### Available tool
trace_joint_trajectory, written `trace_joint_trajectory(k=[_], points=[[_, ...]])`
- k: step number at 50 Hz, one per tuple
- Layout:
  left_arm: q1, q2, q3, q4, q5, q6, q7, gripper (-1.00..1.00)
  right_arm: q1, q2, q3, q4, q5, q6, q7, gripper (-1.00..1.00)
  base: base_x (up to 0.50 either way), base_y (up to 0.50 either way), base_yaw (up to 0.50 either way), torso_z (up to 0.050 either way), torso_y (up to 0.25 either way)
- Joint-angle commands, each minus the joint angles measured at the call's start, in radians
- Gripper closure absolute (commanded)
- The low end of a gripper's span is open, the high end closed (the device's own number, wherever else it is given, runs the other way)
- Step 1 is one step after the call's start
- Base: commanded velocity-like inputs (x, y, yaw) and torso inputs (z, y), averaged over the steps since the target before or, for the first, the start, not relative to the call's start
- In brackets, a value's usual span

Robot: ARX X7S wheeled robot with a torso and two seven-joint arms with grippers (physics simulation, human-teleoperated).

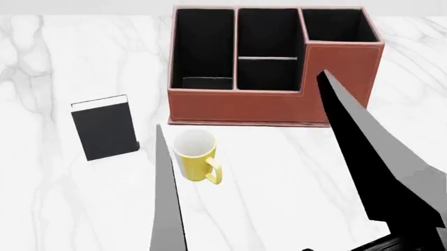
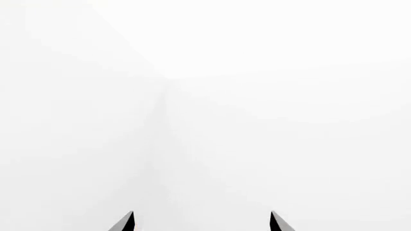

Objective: Pick up the yellow and white mug and place it to the right of the caddy.

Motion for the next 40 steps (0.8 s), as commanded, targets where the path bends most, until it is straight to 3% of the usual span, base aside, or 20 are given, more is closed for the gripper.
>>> trace_joint_trajectory(k=[1,2,4,7,13,19,34,40], points=[[0.222,0.001,-0.227,0.003,-0.192,0.202,-0.289,-1.0,0.199,0.051,-0.146,-0.003,-0.026,-0.181,0.035,-1.0,0.0,0.0,0.0,0.0,0.0],[0.249,0.0,-0.258,0.003,-0.232,0.215,-0.328,-1.0,0.186,0.064,-0.146,-0.003,-0.041,-0.192,0.035,-1.0,0.0,0.0,0.0,0.0,0.0],[0.366,-0.135,-0.299,0.003,-0.337,0.252,-0.539,-1.0,0.141,0.094,-0.136,-0.003,-0.079,-0.194,0.035,-1.0,0.0,0.0,0.0,0.0,0.0],[0.367,-0.097,-0.358,0.003,-0.38,0.247,-0.592,-1.0,0.096,0.131,-0.136,-0.003,-0.122,-0.196,0.035,-1.0,0.0,0.0,0.0,0.0,0.0],[0.367,-0.078,-0.409,0.003,-0.455,0.236,-0.622,-1.0,0.087,0.231,-0.232,-0.003,-0.245,-0.237,0.035,-1.0,0.0,0.0,0.0,0.0,0.0],[0.367,-0.094,-0.423,0.003,-0.483,0.203,-0.684,-1.0,-0.171,0.285,-0.083,-0.003,-0.34,-0.204,0.035,-1.0,0.0,0.0,0.0,0.0,0.0],[0.367,-0.087,-0.422,0.003,-0.496,0.236,-0.684,-1.0,-0.368,0.271,0.134,-0.003,-0.322,-0.165,0.035,-1.0,0.06,0.0,0.0,0.0,0.0],[0.367,-0.104,-0.402,0.003,-0.479,0.23,-0.698,-1.0,-0.389,0.266,0.158,-0.003,-0.319,-0.161,0.035,-1.0,0.26,0.0,0.0,0.0,0.0]])
